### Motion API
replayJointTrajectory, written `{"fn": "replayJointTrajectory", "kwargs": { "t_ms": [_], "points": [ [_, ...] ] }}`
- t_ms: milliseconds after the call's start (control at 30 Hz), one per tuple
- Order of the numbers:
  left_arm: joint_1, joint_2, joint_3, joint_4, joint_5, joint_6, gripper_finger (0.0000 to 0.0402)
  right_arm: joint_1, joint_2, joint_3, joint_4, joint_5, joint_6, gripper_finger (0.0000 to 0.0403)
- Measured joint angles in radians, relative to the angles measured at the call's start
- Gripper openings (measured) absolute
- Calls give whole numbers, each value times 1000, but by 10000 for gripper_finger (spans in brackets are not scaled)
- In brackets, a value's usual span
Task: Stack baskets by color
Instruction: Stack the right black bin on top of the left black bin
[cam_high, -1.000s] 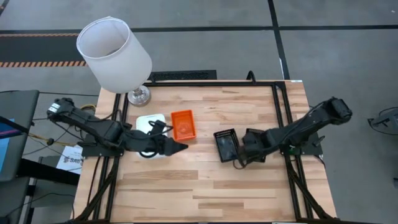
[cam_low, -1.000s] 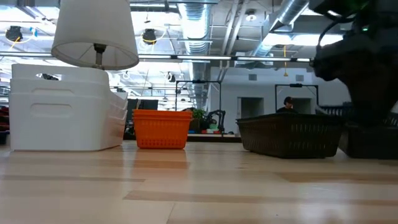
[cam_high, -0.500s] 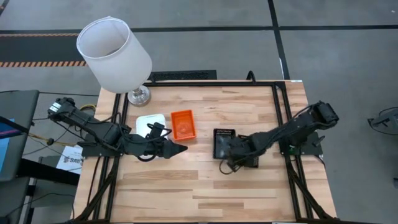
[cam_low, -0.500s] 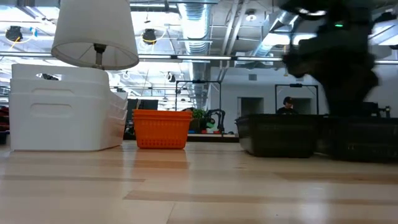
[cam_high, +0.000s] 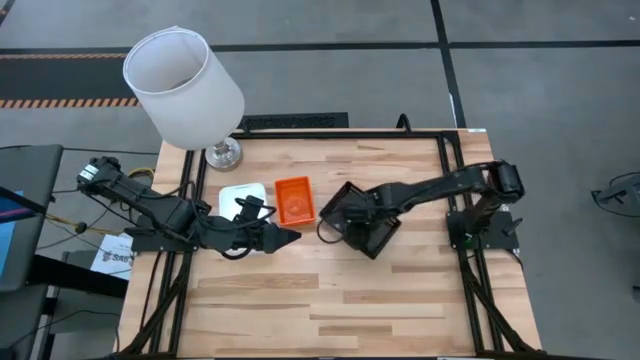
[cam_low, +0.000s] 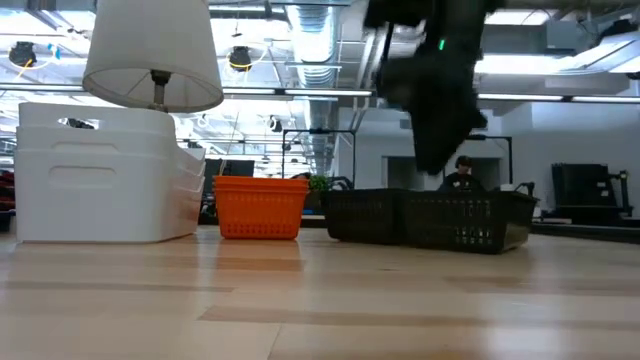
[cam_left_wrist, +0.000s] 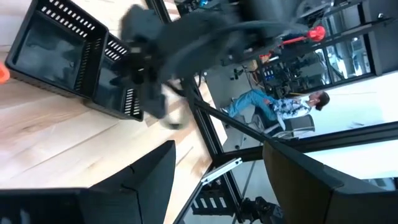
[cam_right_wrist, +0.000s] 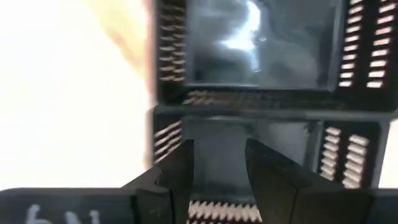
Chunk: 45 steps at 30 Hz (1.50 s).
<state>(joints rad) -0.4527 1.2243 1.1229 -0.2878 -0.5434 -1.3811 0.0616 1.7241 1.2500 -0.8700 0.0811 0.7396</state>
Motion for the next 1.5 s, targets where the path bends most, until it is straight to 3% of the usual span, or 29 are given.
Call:
{"fn": "replayJointTrajectory", "kwargs": {
  "t_ms": [267,433,633,800,900,1067,1200,1367,1500],
  "points": [
    [-2,58,1,35,-16,32,229,147,-190,14,-203,84,137,155],
    [27,222,26,129,61,257,229,330,-296,13,-339,138,358,149],
    [88,473,195,121,87,588,229,529,-384,13,-428,235,677,144],
    [122,682,378,111,182,1048,229,633,-395,13,-458,263,834,140],
    [141,790,490,37,257,1192,229,680,-395,13,-466,263,895,137],
    [179,942,638,-100,358,1371,229,748,-395,13,-465,263,978,133],
    [198,1018,712,-174,323,1506,229,793,-394,13,-473,263,1026,132],
    [235,1041,722,-206,302,1562,229,827,-394,13,-487,264,1071,132],
    [283,1051,723,-233,361,1583,226,849,-394,13,-488,264,1075,132]
  ]
}}
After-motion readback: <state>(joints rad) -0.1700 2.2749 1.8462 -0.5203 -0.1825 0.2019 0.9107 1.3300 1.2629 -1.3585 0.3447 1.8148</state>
